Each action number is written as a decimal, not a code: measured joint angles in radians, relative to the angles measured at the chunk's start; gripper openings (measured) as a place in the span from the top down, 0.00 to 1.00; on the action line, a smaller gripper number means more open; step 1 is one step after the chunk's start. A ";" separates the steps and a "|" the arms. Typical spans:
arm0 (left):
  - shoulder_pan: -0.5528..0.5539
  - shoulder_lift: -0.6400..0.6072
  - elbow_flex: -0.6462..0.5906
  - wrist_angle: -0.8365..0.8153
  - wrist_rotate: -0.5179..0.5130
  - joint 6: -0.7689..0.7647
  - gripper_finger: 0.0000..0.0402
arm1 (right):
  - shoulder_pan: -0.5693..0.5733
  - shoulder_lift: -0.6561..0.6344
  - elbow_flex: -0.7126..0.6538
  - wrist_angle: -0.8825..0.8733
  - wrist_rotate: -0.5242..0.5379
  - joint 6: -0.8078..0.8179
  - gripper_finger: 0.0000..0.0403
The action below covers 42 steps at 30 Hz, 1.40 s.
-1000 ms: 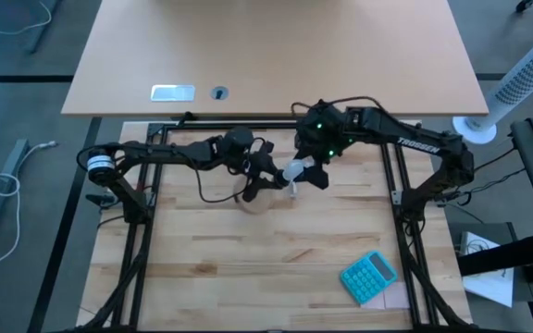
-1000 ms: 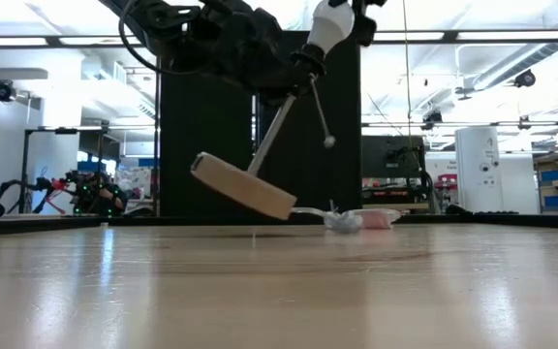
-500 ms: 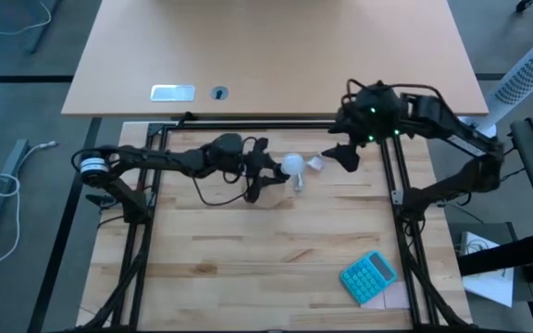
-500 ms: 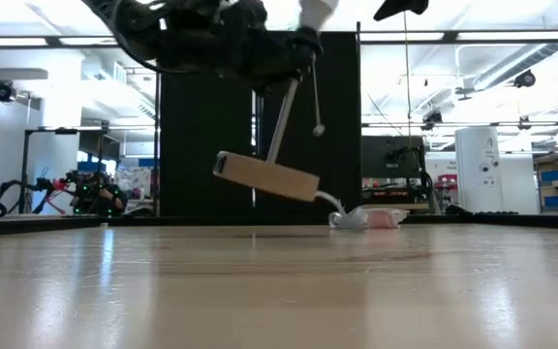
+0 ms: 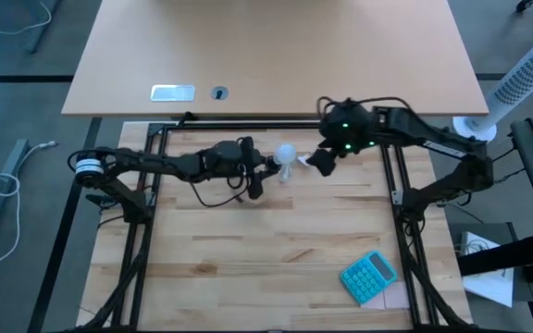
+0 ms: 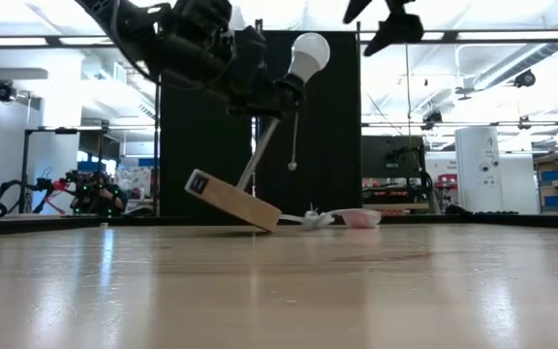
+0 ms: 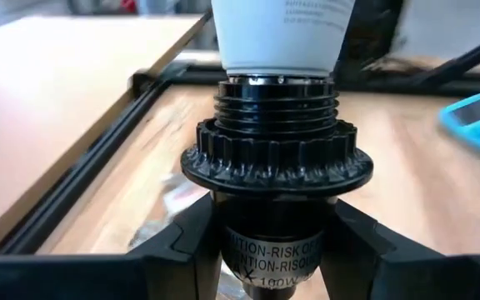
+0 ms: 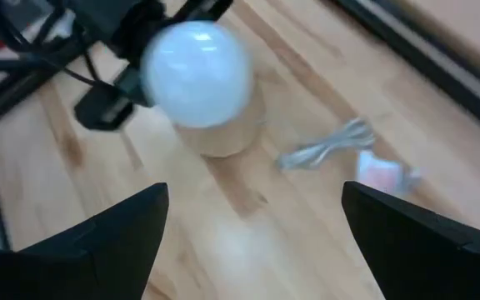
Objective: Screw lightbulb
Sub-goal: Remove the lightbulb from the lamp
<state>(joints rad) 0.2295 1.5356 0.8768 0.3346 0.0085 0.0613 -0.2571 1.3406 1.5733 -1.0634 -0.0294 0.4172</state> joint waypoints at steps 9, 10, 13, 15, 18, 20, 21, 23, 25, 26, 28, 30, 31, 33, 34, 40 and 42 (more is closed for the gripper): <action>-0.023 0.015 0.140 -0.239 -0.155 0.115 0.64 | -0.020 0.102 0.138 -0.040 0.031 0.065 0.12; -0.026 0.015 0.141 -0.237 -0.177 0.126 0.64 | -0.018 0.102 0.137 -0.040 0.024 0.088 0.12; -0.027 0.015 0.141 -0.210 -0.233 0.159 0.64 | -0.014 0.103 0.125 0.002 0.018 0.155 0.12; -0.030 0.015 0.141 -0.191 -0.284 0.203 0.64 | -0.014 0.104 0.120 0.016 0.015 0.209 0.12; -0.031 0.015 0.141 -0.153 -0.322 0.256 0.64 | -0.014 0.109 0.117 0.098 0.012 0.275 0.12; -0.035 0.018 0.141 -0.118 -0.347 0.279 0.64 | -0.019 0.112 0.113 0.121 0.005 0.308 0.12; -0.037 0.018 0.140 -0.114 -0.362 0.292 0.64 | -0.020 0.115 0.113 0.131 0.003 0.328 0.12; -0.037 0.019 0.138 -0.110 -0.392 0.318 0.64 | -0.021 0.120 0.113 0.137 -0.001 0.371 0.12; -0.037 0.022 0.137 -0.102 -0.413 0.346 0.64 | -0.025 0.121 0.113 0.135 -0.004 0.393 0.12; -0.037 0.023 0.137 -0.098 -0.417 0.363 0.64 | -0.025 0.123 0.113 0.135 -0.003 0.401 0.12; -0.036 0.022 0.137 -0.084 -0.419 0.380 0.64 | -0.025 0.132 0.113 0.147 -0.002 0.426 0.12; -0.036 0.022 0.137 -0.081 -0.420 0.389 0.64 | -0.028 0.136 0.113 0.154 -0.004 0.446 0.12; -0.037 0.022 0.137 -0.083 -0.419 0.390 0.64 | -0.029 0.137 0.113 0.155 -0.005 0.450 0.12; -0.037 0.023 0.137 -0.085 -0.419 0.390 0.64 | -0.029 0.149 0.114 0.169 -0.005 0.451 0.12; -0.037 0.023 0.137 -0.084 -0.419 0.390 0.64 | -0.030 0.152 0.115 0.169 -0.009 0.451 0.12; -0.037 0.023 0.137 -0.084 -0.419 0.384 0.64 | -0.031 0.203 0.112 0.167 -0.039 0.449 0.12; -0.037 0.023 0.137 -0.084 -0.418 0.384 0.64 | -0.031 0.215 0.120 0.180 -0.015 0.436 0.14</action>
<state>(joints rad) 0.1928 1.5581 1.0134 0.2504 -0.4100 0.4450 -0.2882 1.5552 1.6928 -0.8834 -0.0444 0.8529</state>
